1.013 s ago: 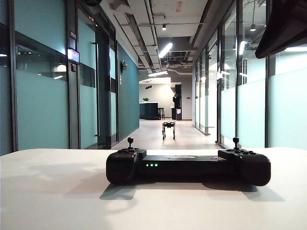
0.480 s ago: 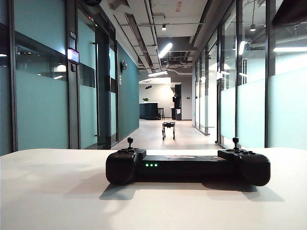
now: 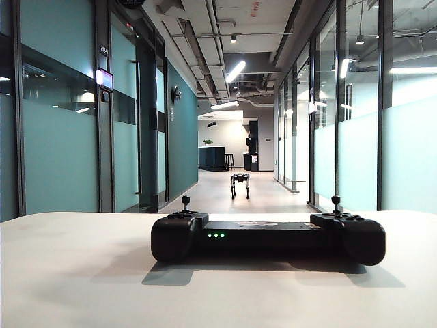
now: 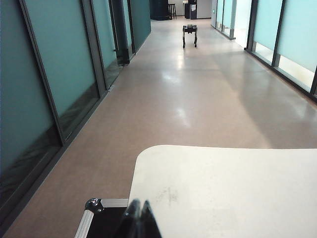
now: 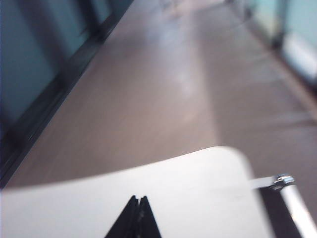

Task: Push the left joystick on the remote control sitting on the white table forward to make the robot dog walk in a straight line until it approaches the door.

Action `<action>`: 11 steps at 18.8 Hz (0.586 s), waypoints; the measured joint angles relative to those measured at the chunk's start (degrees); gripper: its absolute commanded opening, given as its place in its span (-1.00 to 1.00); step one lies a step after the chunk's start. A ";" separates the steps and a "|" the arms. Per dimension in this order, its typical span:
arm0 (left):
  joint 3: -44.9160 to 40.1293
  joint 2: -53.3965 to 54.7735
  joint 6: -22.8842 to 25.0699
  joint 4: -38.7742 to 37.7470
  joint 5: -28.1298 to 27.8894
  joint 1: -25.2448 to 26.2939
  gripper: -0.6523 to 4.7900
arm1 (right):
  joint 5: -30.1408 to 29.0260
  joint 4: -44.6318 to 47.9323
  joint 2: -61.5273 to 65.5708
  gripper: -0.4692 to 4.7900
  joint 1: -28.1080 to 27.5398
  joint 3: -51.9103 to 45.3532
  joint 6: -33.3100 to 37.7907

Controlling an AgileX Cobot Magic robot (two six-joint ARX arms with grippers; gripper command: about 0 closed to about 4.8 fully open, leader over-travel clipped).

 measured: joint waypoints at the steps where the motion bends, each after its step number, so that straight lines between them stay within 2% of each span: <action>1: 0.00 0.00 0.00 0.00 0.00 0.00 -0.78 | -0.96 2.97 -1.86 -0.84 -1.73 -2.58 0.02; 3: 0.00 0.00 0.00 -0.02 -0.02 0.00 -0.78 | -2.67 8.00 -5.27 -0.84 -4.35 -5.95 0.00; 8: 0.00 0.00 0.00 -0.02 -0.07 0.00 -0.78 | -2.91 9.01 -14.82 -0.84 -10.91 -14.49 0.00; 11: 0.00 0.00 0.00 -0.02 -0.04 0.00 -0.78 | -2.93 9.03 -19.58 -0.84 -11.26 -18.32 -1.31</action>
